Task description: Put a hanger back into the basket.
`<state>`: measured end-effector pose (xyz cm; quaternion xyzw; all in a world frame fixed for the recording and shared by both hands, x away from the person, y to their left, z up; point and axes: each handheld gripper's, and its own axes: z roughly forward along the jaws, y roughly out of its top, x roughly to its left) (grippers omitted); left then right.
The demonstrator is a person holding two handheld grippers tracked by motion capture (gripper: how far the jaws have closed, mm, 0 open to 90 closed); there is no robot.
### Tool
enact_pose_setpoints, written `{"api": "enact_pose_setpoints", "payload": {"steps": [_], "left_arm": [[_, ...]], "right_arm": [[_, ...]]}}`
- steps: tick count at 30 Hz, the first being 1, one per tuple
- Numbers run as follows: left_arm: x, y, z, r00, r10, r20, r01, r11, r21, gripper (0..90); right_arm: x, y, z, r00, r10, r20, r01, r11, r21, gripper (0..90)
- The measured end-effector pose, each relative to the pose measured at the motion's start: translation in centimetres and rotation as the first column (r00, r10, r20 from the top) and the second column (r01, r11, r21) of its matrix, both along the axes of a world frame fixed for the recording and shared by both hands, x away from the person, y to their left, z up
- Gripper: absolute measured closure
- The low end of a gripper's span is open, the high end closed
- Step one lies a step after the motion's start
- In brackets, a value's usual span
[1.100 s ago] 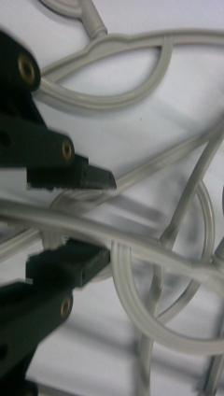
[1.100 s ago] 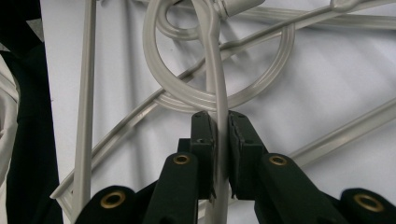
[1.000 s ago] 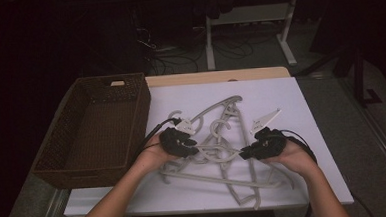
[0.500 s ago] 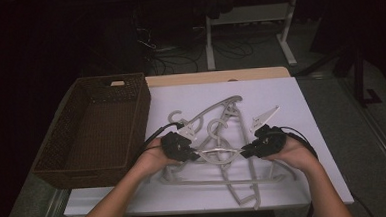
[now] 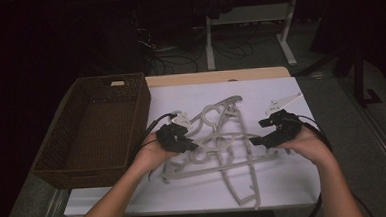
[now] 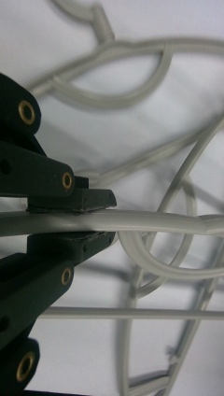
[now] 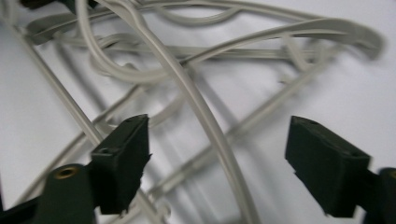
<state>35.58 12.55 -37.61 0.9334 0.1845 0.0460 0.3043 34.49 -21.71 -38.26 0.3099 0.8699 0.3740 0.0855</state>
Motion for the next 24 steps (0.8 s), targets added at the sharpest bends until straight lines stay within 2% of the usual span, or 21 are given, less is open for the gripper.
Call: {"api": "enact_pose_setpoints", "payload": {"steps": [5,7,9,11,12,13,14,15,20,21,22,23,24], "left_arm": [[0.9,0.6,2.3,0.9981,0.06,0.012,-0.06,0.998,0.019,82.0],[1.2,0.8,2.8,0.9972,0.074,0.013,-0.074,0.9971,0.016,82.0],[1.9,1.5,4.4,0.9934,0.111,0.028,-0.111,0.9938,0.001,82.0],[2.3,2.1,5.5,0.9908,0.13,0.037,-0.13,0.9915,-0.014,82.0],[2.3,2.1,5.5,0.9908,0.13,0.037,-0.13,0.9915,-0.014,82.0],[2.6,2.8,6.7,0.9882,0.144,0.052,-0.143,0.9893,-0.027,82.0],[2.6,2.8,6.7,0.9882,0.144,0.052,-0.143,0.9893,-0.027,82.1],[2.8,3.2,7.3,0.9865,0.154,0.057,-0.152,0.9879,-0.03,82.0],[3.4,6.3,9.9,0.9746,0.206,0.087,-0.201,0.9774,-0.065,82.0],[3.4,8.0,10.8,0.9673,0.231,0.105,-0.224,0.9718,-0.075,82.0],[3.4,8.0,10.8,0.9673,0.231,0.105,-0.224,0.9718,-0.075,82.0],[3.5,10.0,11.5,0.9587,0.26,0.116,-0.25,0.9638,-0.093,82.0],[3.5,10.0,11.5,0.9587,0.26,0.116,-0.25,0.9638,-0.093,82.0]], "right_arm": [[-0.2,-1.9,0.2,0.9974,-0.069,0.02,0.069,0.997,0.017,16.3],[-0.2,-2.3,0.3,0.9959,-0.088,0.021,0.088,0.996,0.021,16.1],[-0.3,-3.2,0.4,0.9919,-0.124,0.029,0.123,0.992,0.031,15.0],[-0.4,-3.5,0.3,0.9907,-0.132,0.032,0.131,0.991,0.03,14.3],[-0.4,-3.5,0.3,0.9907,-0.132,0.032,0.131,0.991,0.03,14.3],[-0.4,-3.6,0.2,0.9904,-0.136,0.025,0.135,0.99,0.028,14.0],[-0.4,-3.6,0.2,0.9904,-0.136,0.025,0.135,0.99,0.028,14.0],[-0.4,-3.5,-0.1,0.9903,-0.137,0.024,0.137,0.99,0.021,13.7],[-0.2,-3.0,-0.9,0.9911,-0.132,0.014,0.132,0.991,0.007,13.2],[-0.2,-2.9,-1.0,0.9909,-0.134,0.011,0.134,0.991,0.005,13.2],[-0.2,-2.8,-1.1,0.991,-0.134,0.01,0.134,0.991,0.004,13.1],[-0.2,-2.7,-1.2,0.9909,-0.134,0.011,0.134,0.991,0.003,12.9],[-0.2,-2.7,-1.2,0.9909,-0.134,0.011,0.134,0.991,0.003,12.9]]}}
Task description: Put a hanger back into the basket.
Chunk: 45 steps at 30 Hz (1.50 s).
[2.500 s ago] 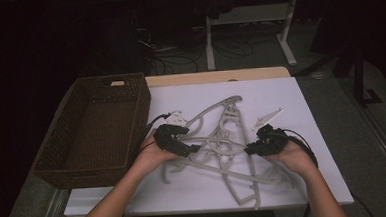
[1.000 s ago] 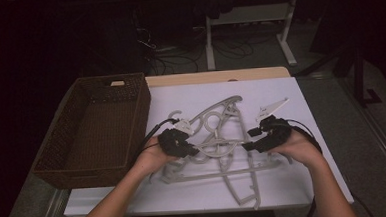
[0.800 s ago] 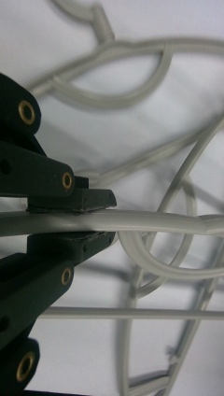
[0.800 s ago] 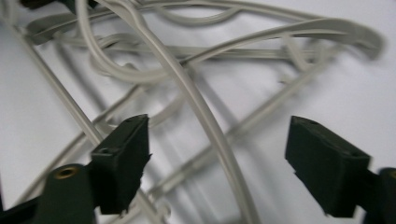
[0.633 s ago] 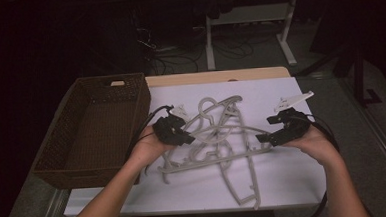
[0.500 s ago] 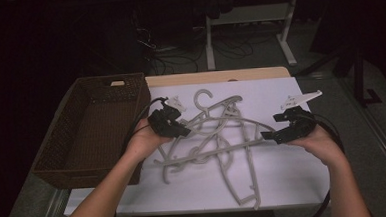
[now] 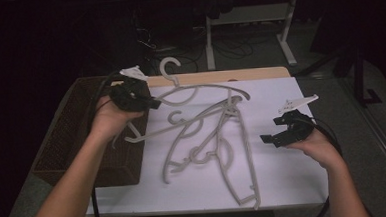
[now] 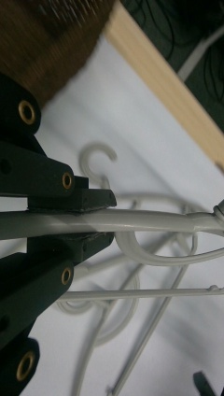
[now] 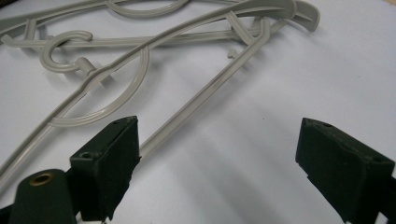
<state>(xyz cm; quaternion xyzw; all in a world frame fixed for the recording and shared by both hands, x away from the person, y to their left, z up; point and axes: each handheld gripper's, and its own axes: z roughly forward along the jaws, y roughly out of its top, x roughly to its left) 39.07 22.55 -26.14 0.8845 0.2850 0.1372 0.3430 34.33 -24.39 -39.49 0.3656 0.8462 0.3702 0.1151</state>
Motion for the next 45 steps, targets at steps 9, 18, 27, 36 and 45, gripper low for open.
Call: {"api": "enact_pose_setpoints", "payload": {"steps": [9,18,27,36,45], "left_arm": [[-0.2,11.1,1.2,0.9783,0.205,0.026,-0.204,0.9774,-0.056,82.0],[-0.9,18.7,0.6,0.9398,0.341,0.02,-0.337,0.9355,-0.105,82.0],[-1.8,24.0,-0.8,0.8966,0.443,0.004,-0.441,0.893,-0.092,82.0],[-1.1,25.3,-3.5,0.8747,0.484,-0.034,-0.485,0.871,-0.08,82.0],[-0.4,24.4,-6.0,0.8702,0.488,-0.065,-0.492,0.8697,-0.046,81.9]], "right_arm": [[0.1,0.7,-0.7,1.0,-0.008,-0.005,0.008,1.0,-0.018,9.2],[0.2,1.1,-1.2,0.9998,-0.006,-0.018,0.006,0.999,-0.031,8.9],[0.2,1.4,-1.5,0.9996,-0.007,-0.027,0.005,0.999,-0.043,8.9],[0.1,1.5,-1.5,0.9996,-0.005,-0.027,0.004,0.999,-0.048,8.9],[0.2,1.8,-1.6,0.9995,0.002,-0.031,-0.004,0.998,-0.057,8.9]]}}
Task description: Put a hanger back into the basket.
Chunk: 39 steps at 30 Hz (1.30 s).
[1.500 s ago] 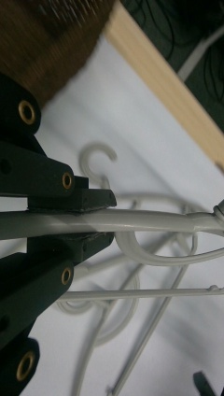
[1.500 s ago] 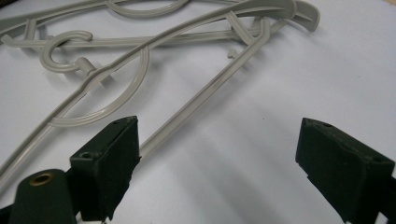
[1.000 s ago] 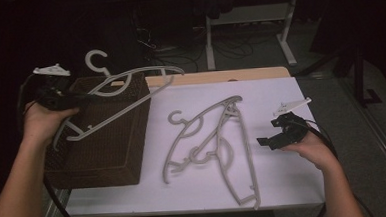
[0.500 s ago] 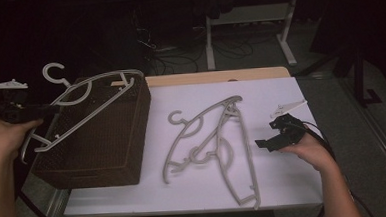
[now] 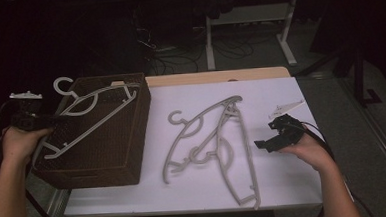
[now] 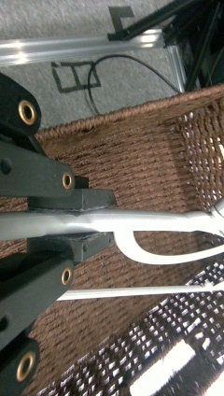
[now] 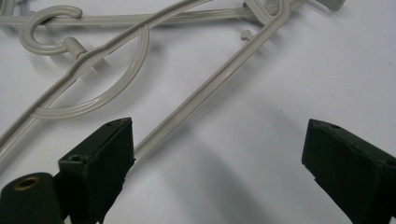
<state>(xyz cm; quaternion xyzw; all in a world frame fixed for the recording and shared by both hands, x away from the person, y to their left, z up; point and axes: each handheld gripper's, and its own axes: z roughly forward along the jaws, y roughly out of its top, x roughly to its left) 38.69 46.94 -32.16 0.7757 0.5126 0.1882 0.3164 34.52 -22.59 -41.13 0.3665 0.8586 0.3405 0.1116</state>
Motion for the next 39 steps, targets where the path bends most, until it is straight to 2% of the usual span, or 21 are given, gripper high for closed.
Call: {"api": "enact_pose_setpoints", "payload": {"steps": [3,4,5,6,9,10,11,16,17,20,22,27,28,30,39], "left_arm": [[0.3,0.0,-0.7,0.9998,0.003,-0.021,-0.003,1.0,0.0,81.0],[0.4,0.0,-0.9,0.9995,-0.004,-0.032,0.003,0.9999,-0.014,81.0],[0.4,0.0,-1.1,0.9996,-0.002,-0.029,0.002,0.9998,-0.019,71.7],[0.4,0.1,-1.1,0.9998,0.012,-0.013,-0.013,0.9994,-0.032,66.4],[0.3,0.2,-1.0,0.9999,0.011,-0.001,-0.011,0.9991,-0.041,63.2],[0.3,0.1,-0.9,1.0,0.008,0.003,-0.008,0.9987,-0.049,59.4],[0.3,0.1,-0.9,1.0,0.005,0.005,-0.004,0.9981,-0.061,59.4],[0.1,-0.8,-0.7,0.9989,-0.035,0.031,0.039,0.9911,-0.128,45.0],[0.1,-1.1,-0.6,0.9981,-0.05,0.036,0.055,0.9881,-0.144,45.0],[-0.1,-2.3,-0.6,0.9935,-0.096,0.062,0.106,0.9752,-0.194,36.4],[-0.2,-3.3,-0.5,0.9898,-0.121,0.074,0.135,0.9653,-0.223,34.0],[-0.2,-5.8,0.0,0.9816,-0.164,0.097,0.183,0.9523,-0.244,27.2],[-0.3,-7.0,0.2,0.9777,-0.182,0.105,0.203,0.9446,-0.257,26.0],[-0.3,-7.6,0.2,0.9753,-0.193,0.106,0.215,0.9424,-0.256,25.6],[-0.1,-13.2,0.4,0.955,-0.266,0.13,0.294,0.9101,-0.292,20.8]], "right_arm": [[0.0,0.0,0.0,1.0,0.002,0.001,-0.002,1.0,-0.001,8.9],[0.0,0.0,0.0,1.0,0.004,0.002,-0.004,1.0,-0.001,8.9],[-0.1,0.0,0.0,1.0,0.003,0.003,-0.003,1.0,0.001,8.9],[-0.1,0.0,0.1,1.0,0.003,0.004,-0.003,1.0,0.002,8.9],[-0.1,-0.1,0.1,1.0,0.0,0.003,0.0,1.0,0.004,8.9],[-0.1,-0.1,0.1,1.0,-0.001,0.004,0.001,1.0,0.006,8.9],[-0.1,-0.1,0.1,1.0,-0.001,0.004,0.001,1.0,0.006,8.9],[0.0,0.0,0.2,1.0,0.002,0.005,-0.002,1.0,0.016,8.9],[0.0,0.0,0.2,1.0,0.002,0.005,-0.002,1.0,0.016,8.9],[-0.1,0.2,0.3,1.0,0.002,0.002,-0.002,1.0,0.007,8.9],[-0.1,0.3,0.3,1.0,0.003,0.004,-0.003,1.0,0.009,8.9],[-0.4,0.3,0.5,0.9999,0.006,0.01,-0.006,1.0,0.012,8.8],[-0.4,0.2,0.5,0.9999,0.005,0.014,-0.006,1.0,0.018,8.8],[-0.5,0.2,0.5,0.9999,0.005,0.013,-0.005,1.0,0.019,8.8],[-0.8,0.1,0.4,0.9998,0.002,0.02,-0.002,1.0,0.021,8.8]]}}
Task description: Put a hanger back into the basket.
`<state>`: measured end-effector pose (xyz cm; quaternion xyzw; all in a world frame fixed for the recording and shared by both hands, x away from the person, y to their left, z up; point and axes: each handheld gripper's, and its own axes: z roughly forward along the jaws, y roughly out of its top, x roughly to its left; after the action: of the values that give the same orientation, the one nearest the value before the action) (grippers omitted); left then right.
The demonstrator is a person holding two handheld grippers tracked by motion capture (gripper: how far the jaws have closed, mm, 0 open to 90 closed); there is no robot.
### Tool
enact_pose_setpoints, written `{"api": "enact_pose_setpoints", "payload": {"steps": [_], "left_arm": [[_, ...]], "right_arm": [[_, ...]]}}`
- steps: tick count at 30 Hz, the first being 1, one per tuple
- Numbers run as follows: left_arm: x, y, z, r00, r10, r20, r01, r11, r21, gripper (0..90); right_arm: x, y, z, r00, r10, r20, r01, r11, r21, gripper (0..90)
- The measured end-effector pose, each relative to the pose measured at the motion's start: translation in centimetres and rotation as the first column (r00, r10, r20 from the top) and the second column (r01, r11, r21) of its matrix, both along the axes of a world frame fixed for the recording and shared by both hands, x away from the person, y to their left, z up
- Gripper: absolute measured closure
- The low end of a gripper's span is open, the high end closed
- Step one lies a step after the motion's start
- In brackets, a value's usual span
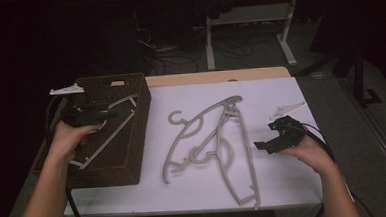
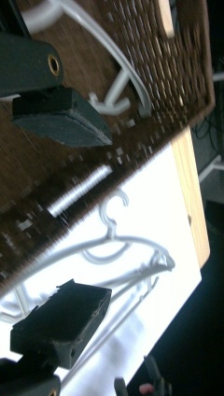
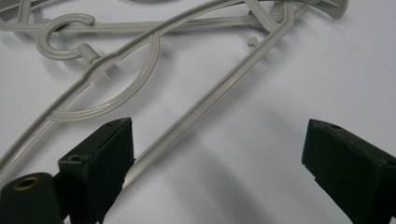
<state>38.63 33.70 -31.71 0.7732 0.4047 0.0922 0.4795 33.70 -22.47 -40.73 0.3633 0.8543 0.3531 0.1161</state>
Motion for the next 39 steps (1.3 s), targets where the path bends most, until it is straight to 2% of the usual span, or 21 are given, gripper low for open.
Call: {"api": "enact_pose_setpoints", "payload": {"steps": [3,4,6,7,8,9,10,15,16,17,20,23,24,25,28,30,32,34,37,39], "left_arm": [[0.1,-1.8,-0.1,0.9996,-0.029,-0.003,0.029,0.9996,-0.007,19.6],[0.1,-3.1,-0.1,0.999,-0.045,0.0,0.045,0.9989,-0.015,18.8],[0.1,-3.7,-0.1,0.9985,-0.054,0.003,0.054,0.9983,-0.023,18.6],[0.1,-5.0,-0.1,0.9976,-0.069,0.006,0.069,0.9969,-0.038,18.4],[0.1,-5.0,-0.1,0.9976,-0.069,0.006,0.069,0.9969,-0.038,18.4],[0.0,-6.3,-0.1,0.996,-0.089,0.002,0.089,0.9948,-0.051,18.4],[0.0,-6.3,-0.1,0.996,-0.089,0.002,0.089,0.9948,-0.051,18.4],[-0.5,-10.2,-0.4,0.9899,-0.142,0.008,0.142,0.9885,-0.052,20.7],[-0.5,-10.2,-0.4,0.9899,-0.142,0.008,0.142,0.9885,-0.052,21.7],[-0.9,-12.1,-0.8,0.9849,-0.173,0.004,0.173,0.9843,-0.036,24.6],[-1.4,-13.7,-1.5,0.9793,-0.202,-0.005,0.202,0.9792,-0.018,31.7],[-1.7,-15.4,-2.8,0.9678,-0.248,-0.04,0.248,0.9686,-0.023,46.7],[-1.7,-15.4,-2.8,0.9678,-0.248,-0.04,0.248,0.9686,-0.023,50.7],[-1.9,-16.5,-3.9,0.9575,-0.281,-0.064,0.281,0.9596,-0.013,61.8],[-2.6,-17.7,-5.3,0.9446,-0.318,-0.08,0.32,0.9475,0.004,72.3],[-3.1,-18.6,-6.4,0.9299,-0.353,-0.104,0.357,0.9334,0.03,80.5],[-3.7,-19.5,-7.4,0.9159,-0.383,-0.121,0.39,0.9201,0.039,88.8],[-4.3,-20.4,-8.4,0.9016,-0.408,-0.144,0.419,0.9059,0.059,90.0],[-5.0,-21.7,-9.7,0.8846,-0.434,-0.171,0.451,0.8893,0.077,90.0],[-5.5,-22.7,-10.7,0.8693,-0.454,-0.195,0.478,0.8724,0.1,90.0]], "right_arm": [[0.0,0.1,0.0,1.0,0.001,-0.001,-0.001,1.0,-0.001,8.8],[-0.1,0.1,-0.1,1.0,0.0,-0.001,0.0,1.0,0.0,8.8],[-0.1,0.1,-0.2,1.0,-0.001,-0.002,0.001,1.0,-0.001,8.8],[-0.1,0.2,-0.3,1.0,0.001,-0.006,-0.001,1.0,-0.003,8.8],[-0.1,0.2,-0.3,1.0,0.001,-0.006,-0.001,1.0,-0.003,8.8],[-0.1,0.3,-0.3,1.0,0.008,-0.003,-0.008,1.0,-0.006,8.8],[-0.1,0.3,-0.3,1.0,0.008,-0.003,-0.008,1.0,-0.006,8.8],[-0.1,0.5,-0.6,0.9999,0.008,-0.01,-0.008,1.0,-0.003,8.9],[-0.1,0.5,-0.6,0.9999,0.008,-0.01,-0.008,1.0,-0.003,8.9],[0.1,0.6,-0.7,0.9999,0.015,-0.009,-0.015,1.0,-0.003,8.9],[0.1,0.7,-0.8,0.9998,0.019,-0.011,-0.019,1.0,-0.004,8.9],[0.1,0.8,-0.8,0.9996,0.022,-0.014,-0.022,1.0,-0.005,8.9],[0.1,0.8,-0.8,0.9996,0.022,-0.014,-0.022,1.0,-0.005,8.9],[0.1,0.7,-0.8,0.9997,0.023,-0.013,-0.023,1.0,-0.001,8.9],[0.2,0.7,-0.9,0.9996,0.025,-0.011,-0.025,1.0,-0.003,8.9],[0.2,0.8,-1.0,0.9995,0.026,-0.015,-0.026,1.0,-0.007,8.9],[0.2,0.9,-1.1,0.9994,0.028,-0.02,-0.028,1.0,-0.01,8.9],[0.2,1.1,-1.2,0.9993,0.031,-0.022,-0.031,0.999,-0.018,8.9],[0.2,1.1,-1.2,0.9993,0.03,-0.021,-0.03,0.999,-0.019,8.9],[0.1,1.0,-1.2,0.9994,0.029,-0.019,-0.03,0.999,-0.017,8.9]]}}
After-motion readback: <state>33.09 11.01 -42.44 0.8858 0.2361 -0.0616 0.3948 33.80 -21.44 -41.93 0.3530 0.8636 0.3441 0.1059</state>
